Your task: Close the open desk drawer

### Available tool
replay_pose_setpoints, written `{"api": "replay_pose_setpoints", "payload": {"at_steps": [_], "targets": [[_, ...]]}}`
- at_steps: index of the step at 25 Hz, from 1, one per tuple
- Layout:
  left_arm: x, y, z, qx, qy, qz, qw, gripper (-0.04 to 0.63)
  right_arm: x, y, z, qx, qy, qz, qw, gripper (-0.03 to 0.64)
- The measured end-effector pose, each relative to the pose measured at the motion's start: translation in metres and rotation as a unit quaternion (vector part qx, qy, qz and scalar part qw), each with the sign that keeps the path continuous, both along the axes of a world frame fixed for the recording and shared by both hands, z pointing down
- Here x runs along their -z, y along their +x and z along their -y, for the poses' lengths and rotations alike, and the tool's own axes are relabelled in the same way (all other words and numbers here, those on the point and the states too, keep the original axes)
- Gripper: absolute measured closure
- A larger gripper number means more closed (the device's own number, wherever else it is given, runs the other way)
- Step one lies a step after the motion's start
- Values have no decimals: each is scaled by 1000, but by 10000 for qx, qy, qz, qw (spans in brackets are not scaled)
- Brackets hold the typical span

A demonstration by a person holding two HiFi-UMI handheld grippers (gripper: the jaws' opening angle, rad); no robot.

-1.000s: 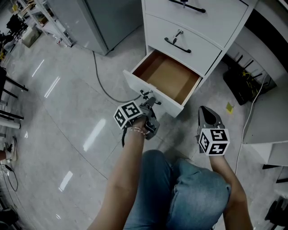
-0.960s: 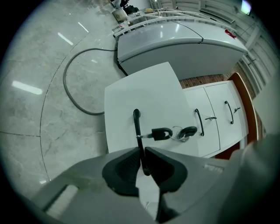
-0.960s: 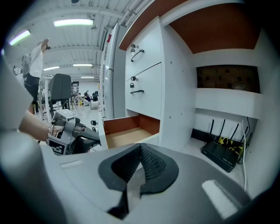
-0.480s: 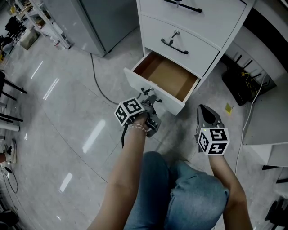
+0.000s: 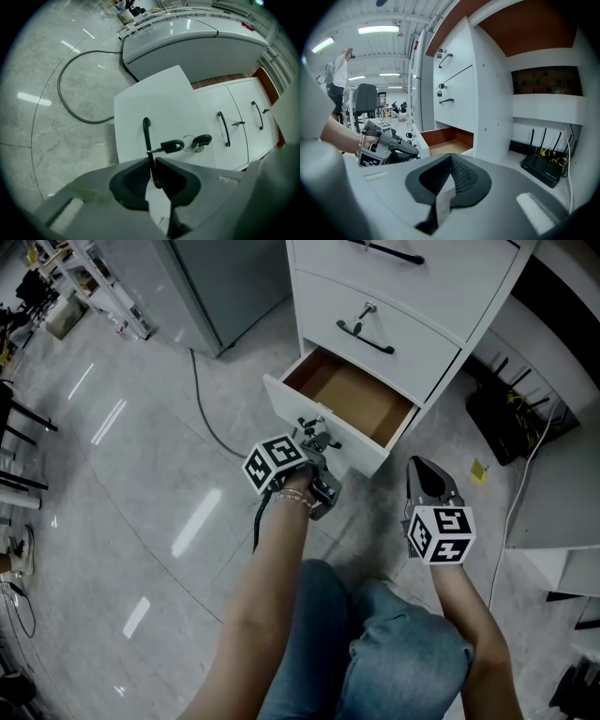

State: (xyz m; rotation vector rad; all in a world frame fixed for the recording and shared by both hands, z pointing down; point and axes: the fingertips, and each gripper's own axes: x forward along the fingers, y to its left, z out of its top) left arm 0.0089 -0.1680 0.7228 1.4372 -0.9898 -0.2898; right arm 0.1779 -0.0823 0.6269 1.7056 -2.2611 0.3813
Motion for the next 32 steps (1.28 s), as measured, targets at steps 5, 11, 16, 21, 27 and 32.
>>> {"api": "replay_pose_setpoints", "payload": {"at_steps": [5,11,16,21,27,32], "targets": [[0,4,6,61,-76,31,9999,574,-2,3,1,13,0,1,10000,618],[0,12,16,93,-159,52,9998,575,-3,7,6,72,5,-22,10000,618],[0,20,24,89,-169,30,9998,577,-3,8,13,102,27,-33,9999,618],[0,26,33,53,-172,95,9998,577,-5,9,16,122,34,-32,9999,618],[1,37,46,7,-194,175,9997,577,-12,16,19,75,-18,-2,10000,618],[1,46,57,10,-169,155,9997,577,-19,20,22,47,-51,17,10000,618]]}}
